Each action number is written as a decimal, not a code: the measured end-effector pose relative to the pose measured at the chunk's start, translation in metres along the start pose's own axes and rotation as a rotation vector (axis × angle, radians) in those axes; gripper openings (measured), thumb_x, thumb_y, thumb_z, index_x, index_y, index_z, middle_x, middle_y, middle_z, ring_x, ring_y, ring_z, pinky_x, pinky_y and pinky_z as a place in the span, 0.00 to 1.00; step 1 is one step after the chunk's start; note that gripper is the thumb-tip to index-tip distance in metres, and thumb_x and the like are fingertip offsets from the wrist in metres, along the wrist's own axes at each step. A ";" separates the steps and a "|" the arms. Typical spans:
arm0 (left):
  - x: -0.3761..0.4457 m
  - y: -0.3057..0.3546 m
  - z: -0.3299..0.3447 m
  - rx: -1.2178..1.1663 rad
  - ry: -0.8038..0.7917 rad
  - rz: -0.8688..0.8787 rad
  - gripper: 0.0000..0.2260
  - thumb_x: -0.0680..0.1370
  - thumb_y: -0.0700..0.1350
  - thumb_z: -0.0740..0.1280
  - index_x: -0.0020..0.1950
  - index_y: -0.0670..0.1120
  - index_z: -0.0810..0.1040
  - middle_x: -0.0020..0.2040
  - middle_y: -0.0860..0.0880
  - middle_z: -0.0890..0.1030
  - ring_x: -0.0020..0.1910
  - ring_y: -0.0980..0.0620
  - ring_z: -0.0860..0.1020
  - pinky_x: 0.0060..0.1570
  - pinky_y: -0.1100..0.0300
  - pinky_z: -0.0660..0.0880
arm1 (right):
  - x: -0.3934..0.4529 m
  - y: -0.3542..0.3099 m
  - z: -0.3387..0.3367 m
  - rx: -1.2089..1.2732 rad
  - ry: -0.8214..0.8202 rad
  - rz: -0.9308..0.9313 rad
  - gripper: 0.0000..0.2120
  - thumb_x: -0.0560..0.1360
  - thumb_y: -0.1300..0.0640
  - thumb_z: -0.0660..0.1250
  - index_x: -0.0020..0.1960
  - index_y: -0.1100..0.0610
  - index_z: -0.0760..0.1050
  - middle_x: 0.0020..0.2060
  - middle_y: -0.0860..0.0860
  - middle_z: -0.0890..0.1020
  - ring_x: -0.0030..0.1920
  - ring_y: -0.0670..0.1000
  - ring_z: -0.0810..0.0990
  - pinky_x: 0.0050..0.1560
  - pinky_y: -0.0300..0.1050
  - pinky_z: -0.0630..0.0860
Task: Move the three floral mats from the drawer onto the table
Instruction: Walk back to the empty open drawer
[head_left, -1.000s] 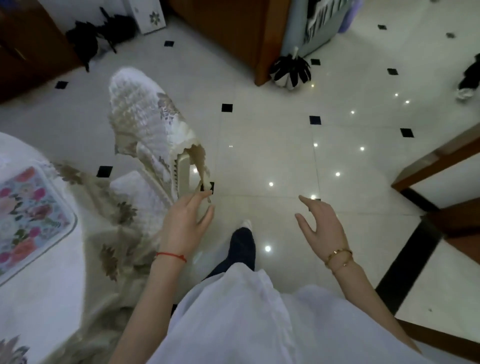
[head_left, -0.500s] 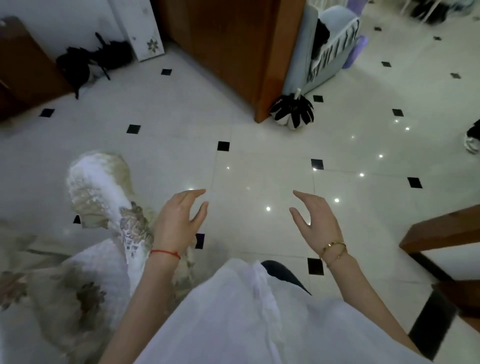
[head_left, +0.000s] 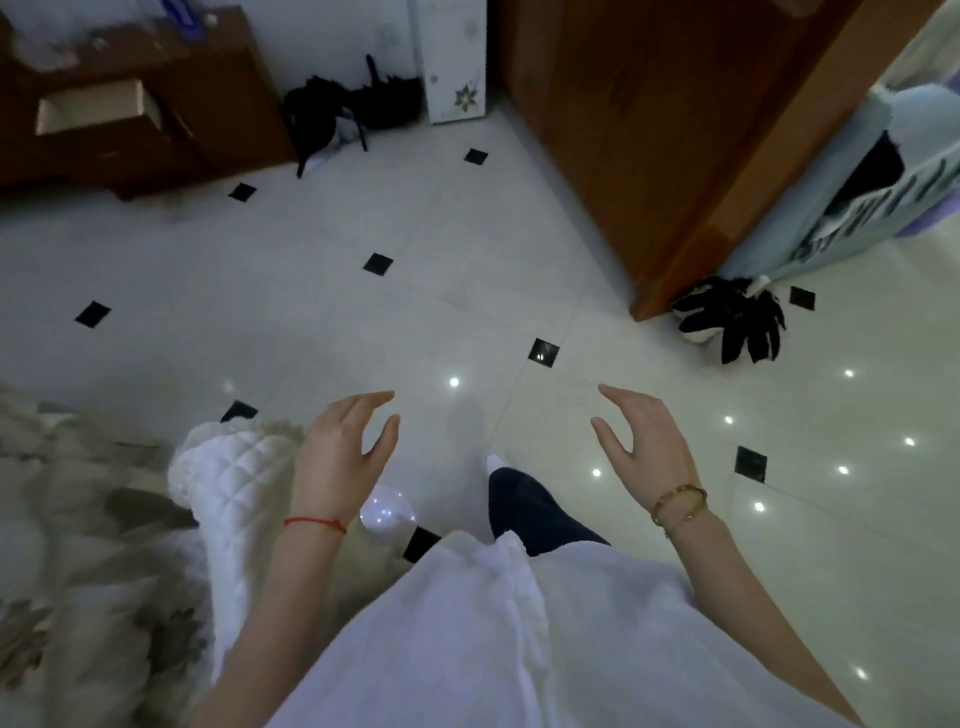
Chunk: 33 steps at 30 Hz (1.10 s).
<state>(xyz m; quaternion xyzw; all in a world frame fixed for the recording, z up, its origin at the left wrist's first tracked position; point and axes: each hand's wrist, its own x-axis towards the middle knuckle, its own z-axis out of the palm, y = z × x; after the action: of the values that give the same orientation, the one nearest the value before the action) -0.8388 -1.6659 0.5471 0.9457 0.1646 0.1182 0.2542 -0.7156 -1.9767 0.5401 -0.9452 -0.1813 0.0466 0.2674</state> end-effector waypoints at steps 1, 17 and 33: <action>0.022 -0.002 0.001 -0.002 0.013 -0.026 0.12 0.77 0.46 0.68 0.60 0.46 0.79 0.53 0.47 0.82 0.54 0.47 0.79 0.52 0.58 0.73 | 0.030 0.001 0.000 -0.003 -0.019 -0.022 0.18 0.78 0.54 0.65 0.67 0.57 0.72 0.61 0.53 0.78 0.62 0.53 0.73 0.64 0.38 0.64; 0.268 -0.080 -0.027 0.072 0.338 -0.454 0.12 0.76 0.43 0.70 0.58 0.46 0.80 0.49 0.47 0.82 0.48 0.47 0.81 0.50 0.59 0.74 | 0.431 -0.109 0.055 0.007 -0.248 -0.429 0.18 0.78 0.54 0.66 0.66 0.58 0.73 0.61 0.53 0.79 0.62 0.52 0.74 0.63 0.34 0.62; 0.559 -0.315 -0.151 0.126 0.432 -0.552 0.12 0.77 0.45 0.69 0.59 0.47 0.79 0.53 0.47 0.82 0.54 0.46 0.79 0.52 0.57 0.73 | 0.750 -0.358 0.202 0.088 -0.307 -0.541 0.19 0.78 0.53 0.65 0.68 0.56 0.72 0.62 0.51 0.78 0.63 0.51 0.73 0.64 0.39 0.66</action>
<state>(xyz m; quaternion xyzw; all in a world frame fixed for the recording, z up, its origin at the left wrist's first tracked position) -0.4512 -1.1341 0.5891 0.8325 0.4711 0.2318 0.1769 -0.1693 -1.3191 0.5615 -0.8322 -0.4622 0.1235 0.2802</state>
